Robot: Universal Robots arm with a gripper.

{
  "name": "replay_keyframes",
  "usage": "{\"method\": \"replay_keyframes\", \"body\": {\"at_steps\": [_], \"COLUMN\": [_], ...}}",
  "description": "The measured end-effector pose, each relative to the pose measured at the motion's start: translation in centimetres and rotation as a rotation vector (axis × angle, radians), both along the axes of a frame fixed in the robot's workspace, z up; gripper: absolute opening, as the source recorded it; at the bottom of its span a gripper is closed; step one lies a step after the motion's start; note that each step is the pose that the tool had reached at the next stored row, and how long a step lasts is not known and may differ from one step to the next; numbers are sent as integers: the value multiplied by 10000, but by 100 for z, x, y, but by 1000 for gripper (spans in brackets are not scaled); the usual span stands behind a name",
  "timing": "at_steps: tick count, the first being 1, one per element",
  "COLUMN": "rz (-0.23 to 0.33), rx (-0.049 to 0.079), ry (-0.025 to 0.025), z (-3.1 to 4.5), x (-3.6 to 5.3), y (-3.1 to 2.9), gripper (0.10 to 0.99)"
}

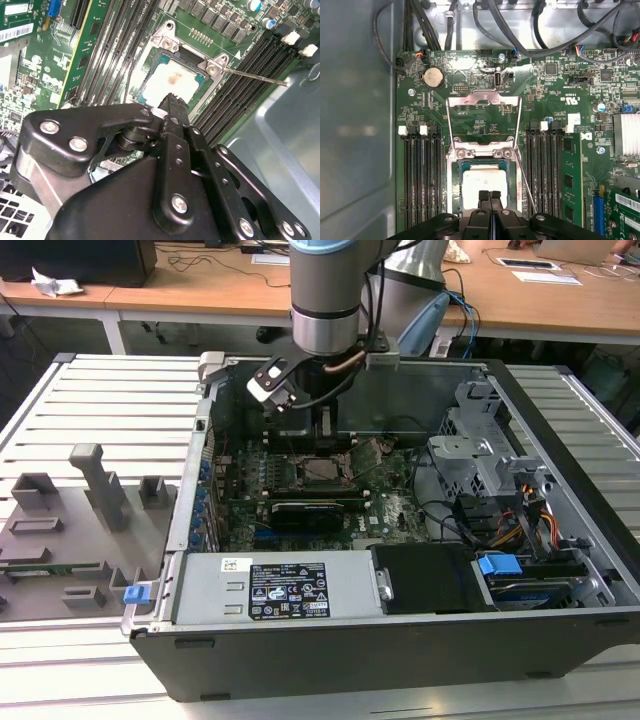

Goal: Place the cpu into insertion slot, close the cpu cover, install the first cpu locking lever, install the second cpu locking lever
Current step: 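Close the cpu cover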

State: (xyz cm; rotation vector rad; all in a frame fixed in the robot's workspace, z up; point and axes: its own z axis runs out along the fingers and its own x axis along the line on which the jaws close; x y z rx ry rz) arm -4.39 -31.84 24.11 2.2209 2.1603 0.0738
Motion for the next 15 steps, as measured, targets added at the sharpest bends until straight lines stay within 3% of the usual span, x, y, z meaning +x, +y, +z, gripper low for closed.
{"method": "replay_keyframes", "body": {"at_steps": [11,15], "rz": [0,0], "rx": [-4,-4], "ry": [0,0], "z": [114,206], "x": [0,0], "y": [0,0], "gripper": [106,106]}}
